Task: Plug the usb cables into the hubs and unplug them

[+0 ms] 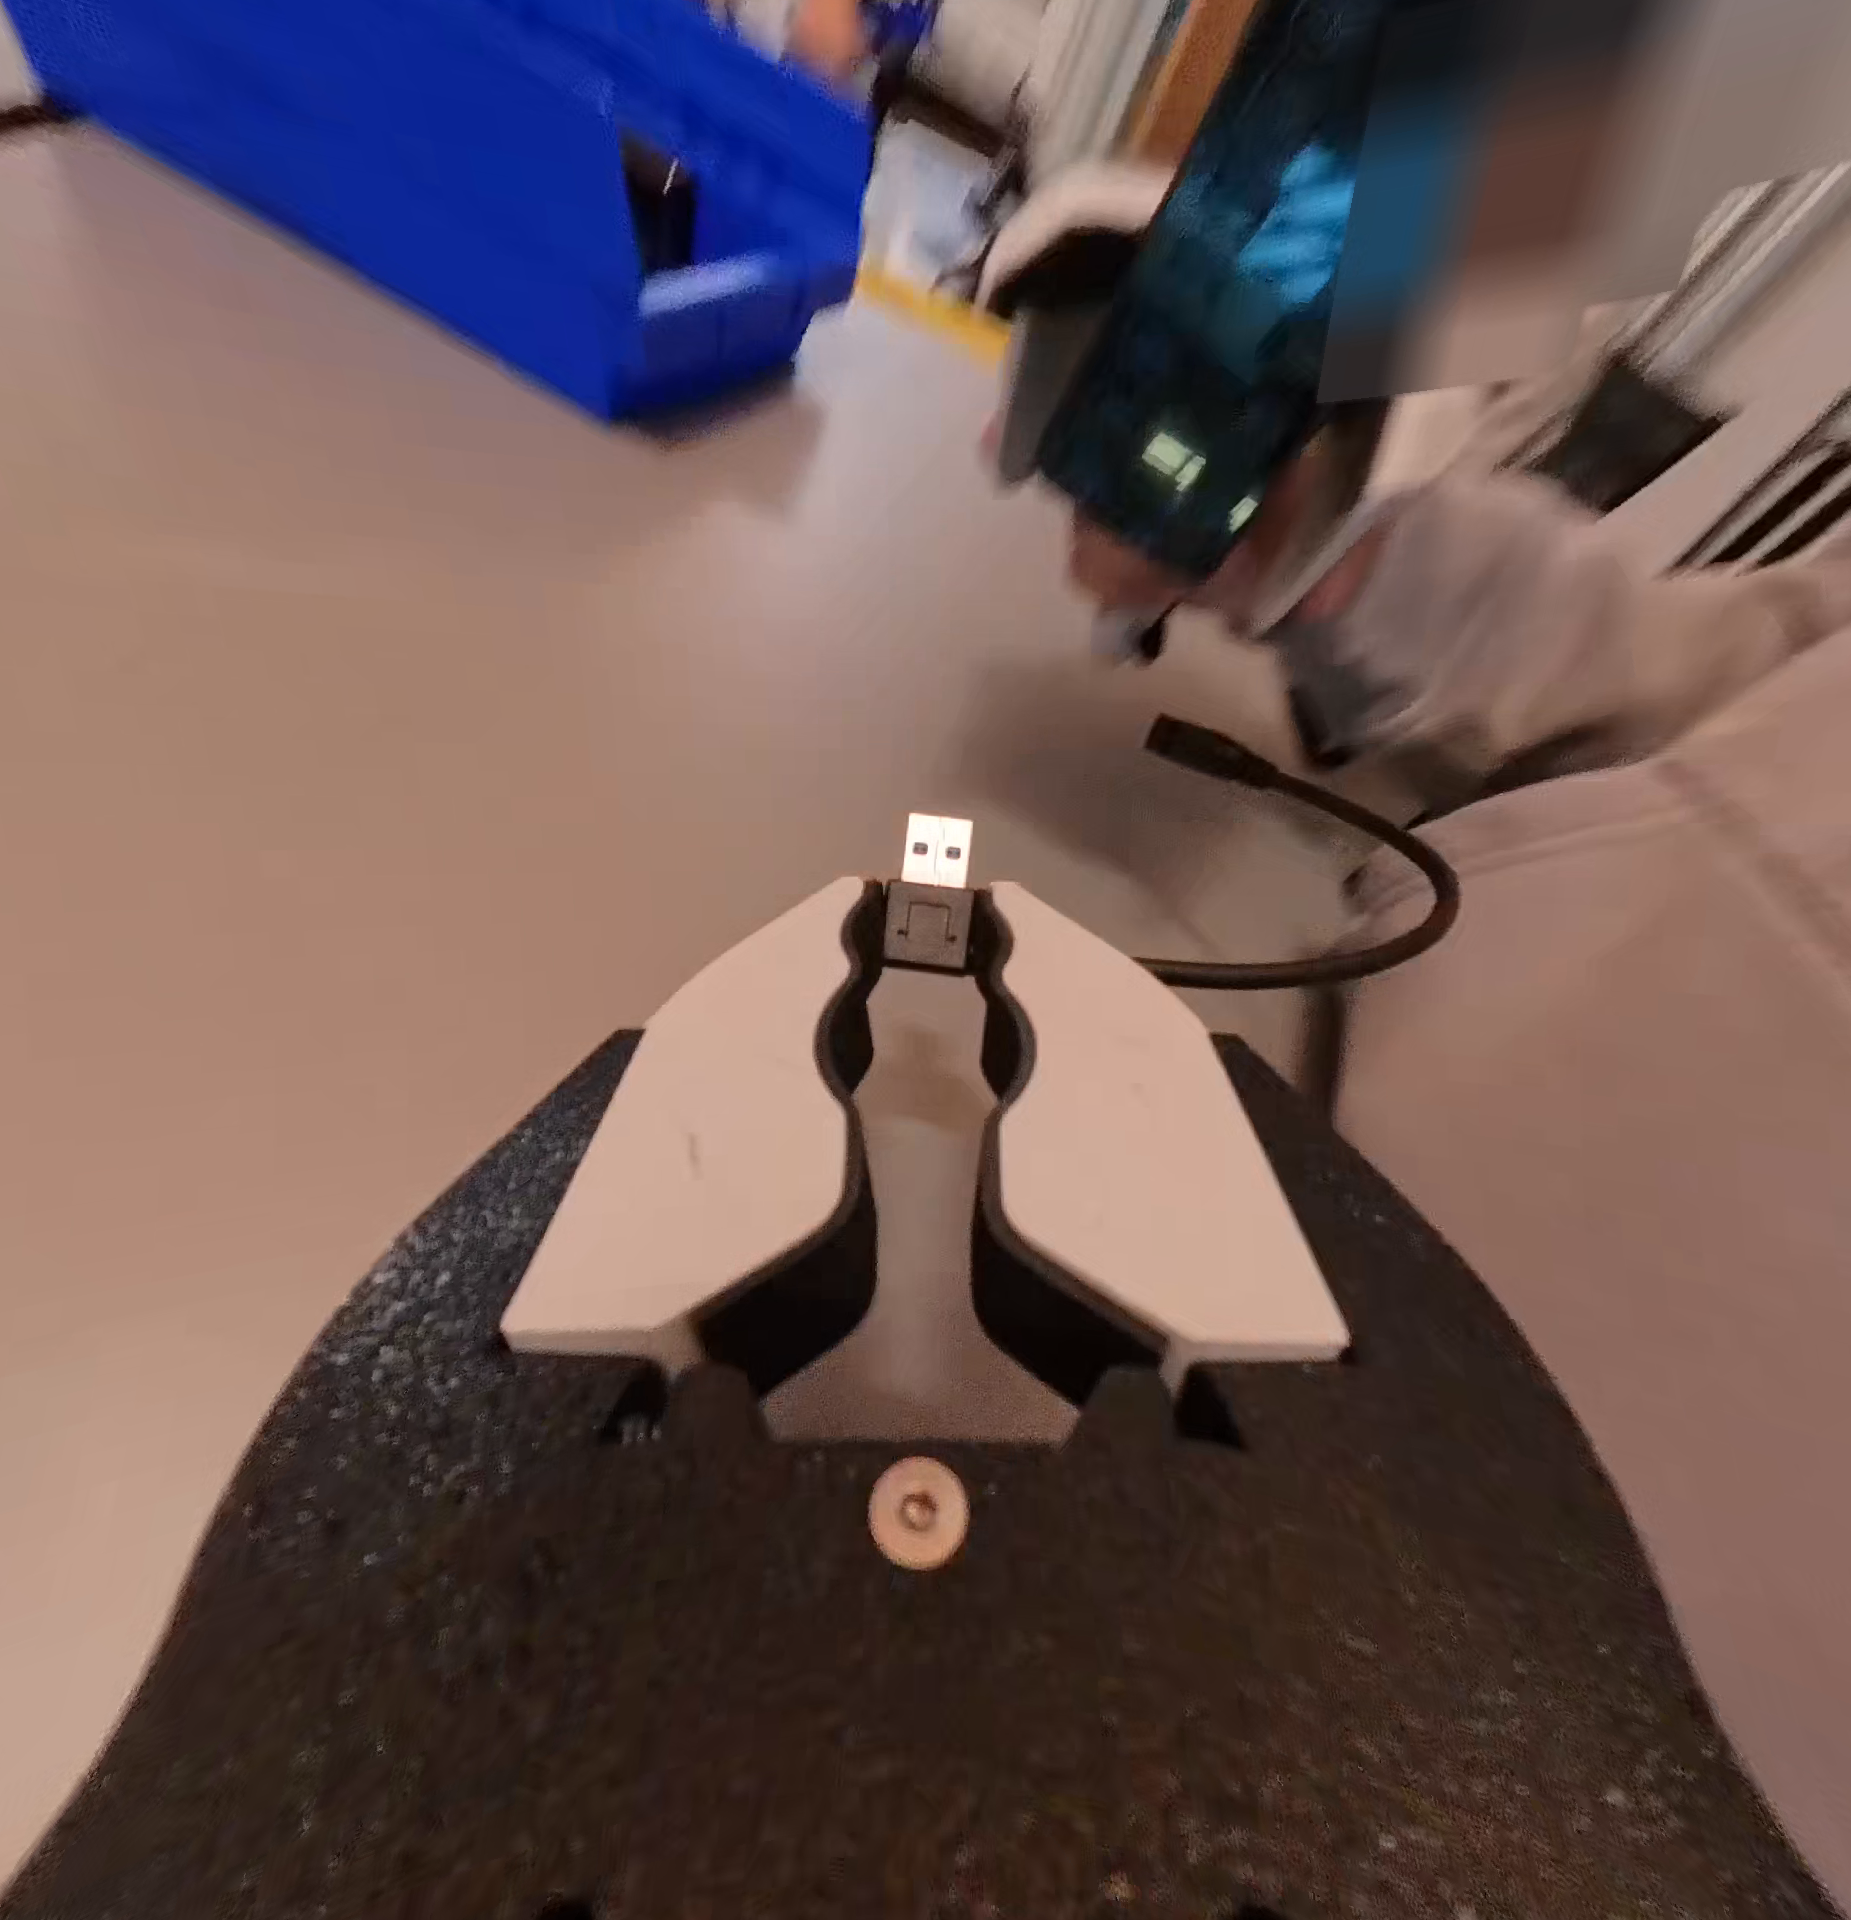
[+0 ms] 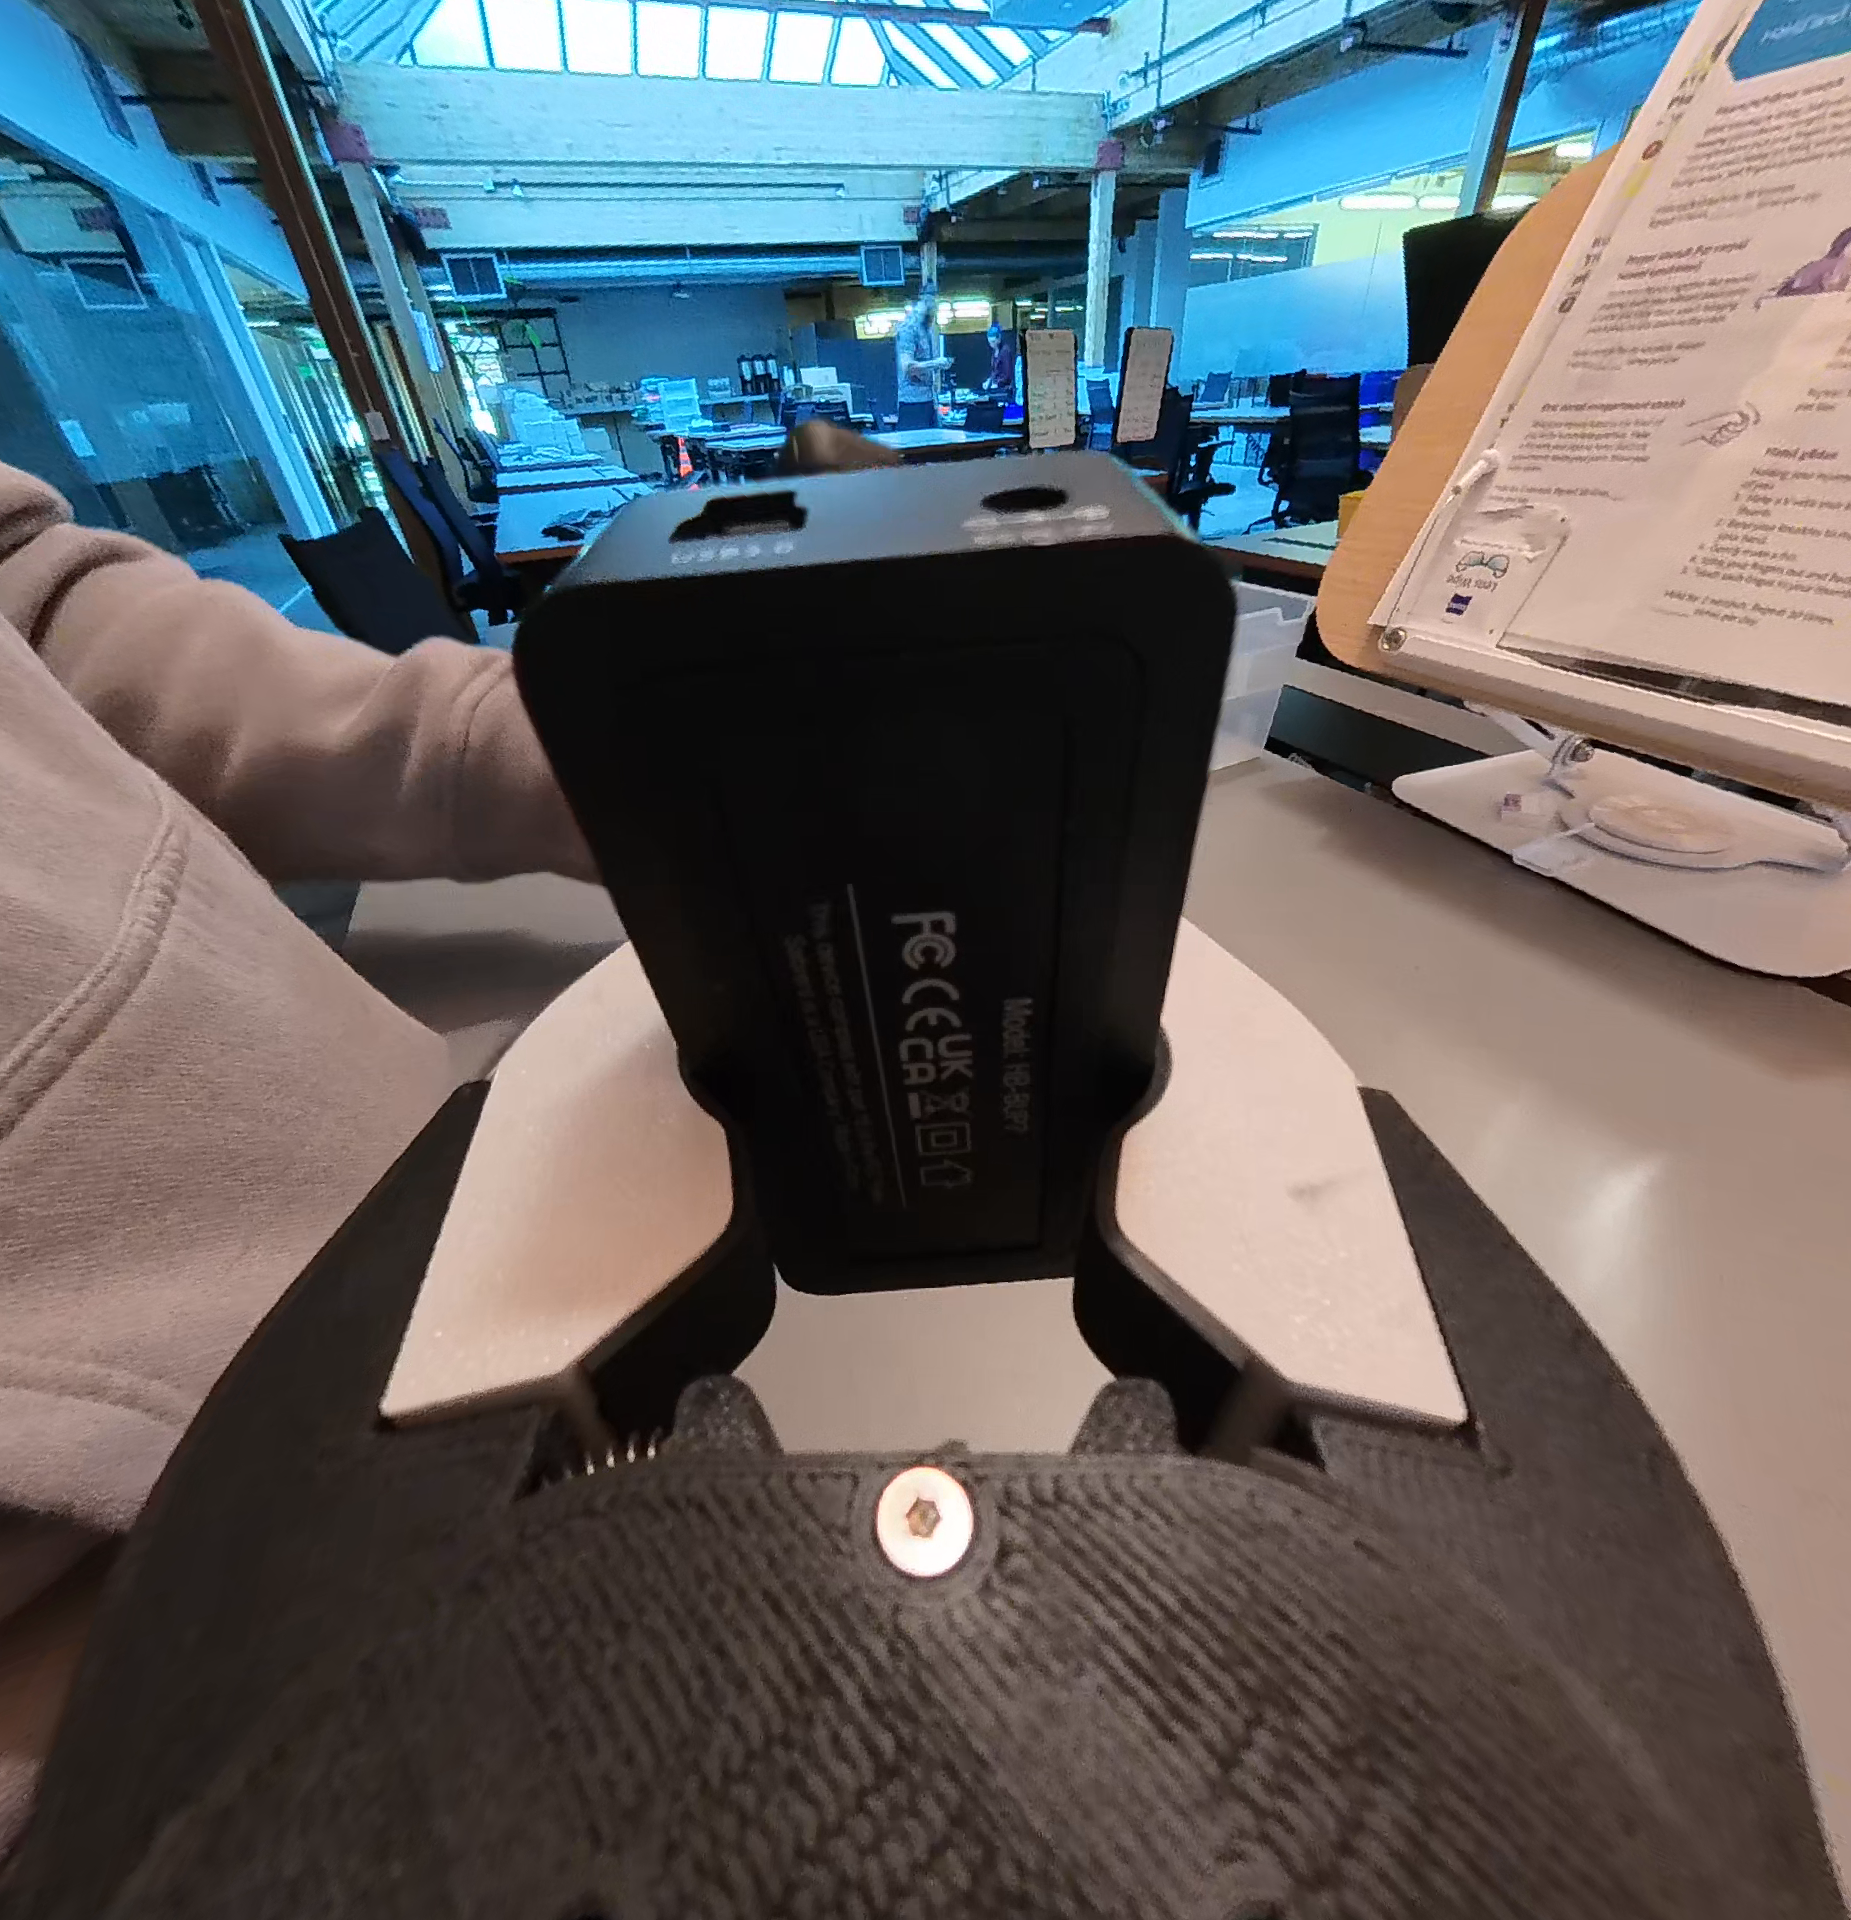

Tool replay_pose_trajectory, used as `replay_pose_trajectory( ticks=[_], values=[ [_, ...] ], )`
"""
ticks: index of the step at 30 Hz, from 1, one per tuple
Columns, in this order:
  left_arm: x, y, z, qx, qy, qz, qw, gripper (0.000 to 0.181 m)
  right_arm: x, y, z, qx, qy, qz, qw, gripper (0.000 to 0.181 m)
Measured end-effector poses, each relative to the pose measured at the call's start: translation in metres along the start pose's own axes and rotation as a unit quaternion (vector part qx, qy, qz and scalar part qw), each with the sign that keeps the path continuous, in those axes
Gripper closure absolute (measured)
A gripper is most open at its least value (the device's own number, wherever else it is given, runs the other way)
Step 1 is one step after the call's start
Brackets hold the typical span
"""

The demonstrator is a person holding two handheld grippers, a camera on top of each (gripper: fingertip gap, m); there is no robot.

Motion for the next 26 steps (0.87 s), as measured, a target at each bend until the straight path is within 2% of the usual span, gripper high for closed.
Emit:
replay_pose_trajectory(
  ticks=[1, 9, 13, 15, 18, 21, 26],
  values=[
    [-0.007, -0.004, 0.004, 0.027, 0.0, 0.019, 0.999, 0.165, -0.001, 0.0, 0.0, 0.002, -0.004, 0.0, 1.0, 0.107],
    [-0.042, -0.013, 0.023, 0.077, 0.037, 0.057, 0.995, 0.165, 0.0, 0.009, -0.004, -0.023, -0.004, -0.007, 1.0, 0.107],
    [-0.047, -0.011, 0.027, 0.072, 0.046, 0.036, 0.996, 0.165, -0.001, 0.011, -0.007, -0.042, -0.003, -0.002, 0.999, 0.107],
    [-0.054, -0.008, 0.032, 0.054, 0.044, -0.002, 0.998, 0.165, -0.001, 0.011, -0.009, -0.057, 0.006, 0.01, 0.998, 0.107],
    [-0.073, 0.0, 0.044, 0.013, 0.051, -0.107, 0.993, 0.165, -0.001, 0.01, -0.013, -0.091, 0.018, 0.036, 0.995, 0.107],
    [-0.094, 0.01, 0.061, -0.017, 0.086, -0.203, 0.975, 0.165, -0.003, 0.011, -0.016, -0.117, 0.032, 0.067, 0.99, 0.107],
    [-0.117, 0.026, 0.077, -0.052, 0.137, -0.304, 0.941, 0.165, -0.004, 0.015, -0.019, -0.129, 0.032, 0.075, 0.988, 0.108]
  ],
)
Point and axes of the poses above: each gripper's, where its closed fingertips meet, y out along the fingers, x out of its underside, z = x × y across the jaws, the point moved 7 cm from there along -y, back along the fingers, and after that the axes turned 1 degree about -x, right-handed, at the moved point
